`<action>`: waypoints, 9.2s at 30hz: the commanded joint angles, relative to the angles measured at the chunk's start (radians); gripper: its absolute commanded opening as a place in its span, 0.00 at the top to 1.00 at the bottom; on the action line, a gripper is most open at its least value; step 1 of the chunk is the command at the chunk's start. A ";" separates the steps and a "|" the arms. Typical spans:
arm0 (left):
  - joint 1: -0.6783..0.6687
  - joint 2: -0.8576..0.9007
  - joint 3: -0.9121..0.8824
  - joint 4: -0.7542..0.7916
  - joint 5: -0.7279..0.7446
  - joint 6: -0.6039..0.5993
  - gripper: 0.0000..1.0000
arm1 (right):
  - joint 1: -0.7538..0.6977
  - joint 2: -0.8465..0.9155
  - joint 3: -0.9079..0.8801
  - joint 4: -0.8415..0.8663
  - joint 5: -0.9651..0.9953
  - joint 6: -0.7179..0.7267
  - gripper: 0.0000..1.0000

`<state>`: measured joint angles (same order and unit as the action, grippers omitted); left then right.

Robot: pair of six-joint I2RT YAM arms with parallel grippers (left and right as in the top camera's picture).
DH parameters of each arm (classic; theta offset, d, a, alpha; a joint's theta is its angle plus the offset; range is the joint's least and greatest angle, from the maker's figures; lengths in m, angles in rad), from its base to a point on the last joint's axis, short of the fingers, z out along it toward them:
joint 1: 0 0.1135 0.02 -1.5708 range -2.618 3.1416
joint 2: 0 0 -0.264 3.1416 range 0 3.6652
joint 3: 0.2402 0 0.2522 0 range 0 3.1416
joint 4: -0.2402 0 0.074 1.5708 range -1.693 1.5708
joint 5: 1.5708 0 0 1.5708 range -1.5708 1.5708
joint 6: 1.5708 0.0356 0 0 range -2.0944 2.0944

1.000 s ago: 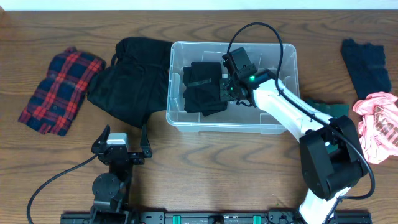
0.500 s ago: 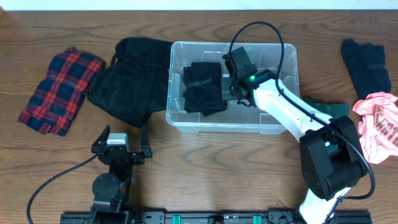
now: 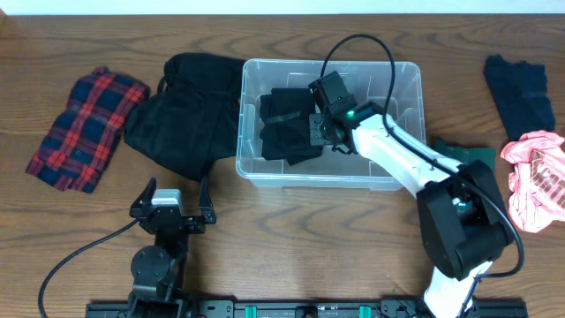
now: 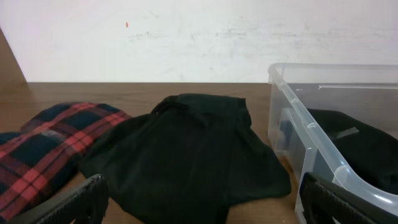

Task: Pack container
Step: 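Lower the bundle onto the bin floor and open the right gripper, then withdraw the right gripper toward the pink shirt, then grasp the pink gold-print shirt with the right gripper, then carry the pink shirt into the bin beside the black bundle, then press the pink shirt down in the bin and release it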

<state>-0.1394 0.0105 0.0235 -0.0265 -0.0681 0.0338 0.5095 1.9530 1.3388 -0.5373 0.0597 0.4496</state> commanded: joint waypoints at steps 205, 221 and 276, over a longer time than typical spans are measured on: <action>-0.002 -0.006 -0.019 -0.037 -0.030 0.013 0.02 | -0.256 -0.190 -0.454 0.721 -0.162 -1.618 0.98; -0.002 -0.006 -0.019 -0.037 -0.030 0.013 0.02 | -0.251 -0.281 -0.454 0.689 -0.153 -1.276 0.01; -0.002 -0.006 -0.019 -0.037 -0.030 0.013 0.02 | -0.207 -0.205 -0.455 0.426 -0.173 -0.637 0.97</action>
<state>-0.1394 0.0105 0.0238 -0.0269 -0.0715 0.0334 0.2970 1.7168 0.8703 -0.1200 -0.1047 -0.1993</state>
